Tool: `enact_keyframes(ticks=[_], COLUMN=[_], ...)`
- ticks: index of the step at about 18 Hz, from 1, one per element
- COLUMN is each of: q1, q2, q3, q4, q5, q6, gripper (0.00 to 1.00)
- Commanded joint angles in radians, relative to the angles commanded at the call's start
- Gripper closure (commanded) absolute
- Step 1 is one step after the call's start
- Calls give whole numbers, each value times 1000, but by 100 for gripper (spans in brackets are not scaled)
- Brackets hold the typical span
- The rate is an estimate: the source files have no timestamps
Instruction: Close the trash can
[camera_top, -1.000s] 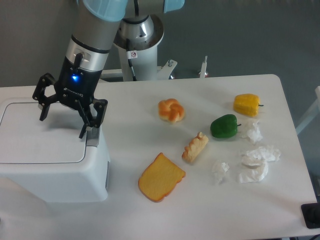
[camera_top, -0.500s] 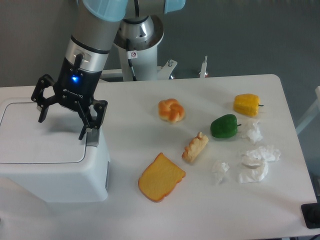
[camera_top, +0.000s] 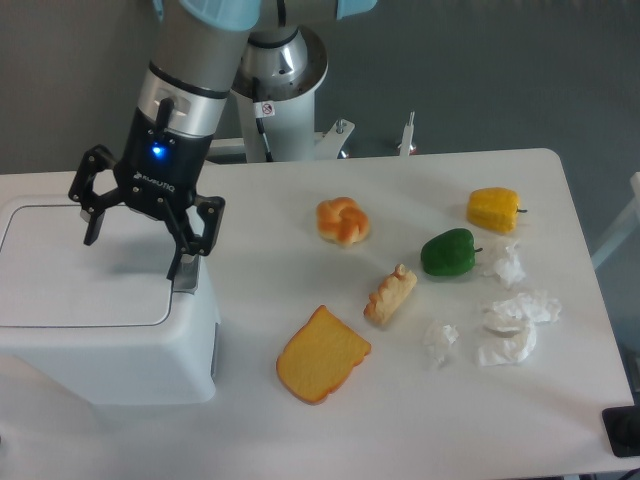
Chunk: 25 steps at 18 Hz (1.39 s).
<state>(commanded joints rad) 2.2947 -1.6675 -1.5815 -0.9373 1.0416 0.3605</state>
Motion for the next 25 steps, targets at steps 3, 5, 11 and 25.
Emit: enact_keyframes(ticks=[3, 5, 11, 25], q1=[34, 63, 147, 275], q2=[9, 17, 37, 52], q3=[5, 12, 12, -28], q4=[3, 3, -3, -54], q5=[-2, 0, 26, 242], q6=[2, 15, 181, 722], gripper=[0, 0, 0, 0])
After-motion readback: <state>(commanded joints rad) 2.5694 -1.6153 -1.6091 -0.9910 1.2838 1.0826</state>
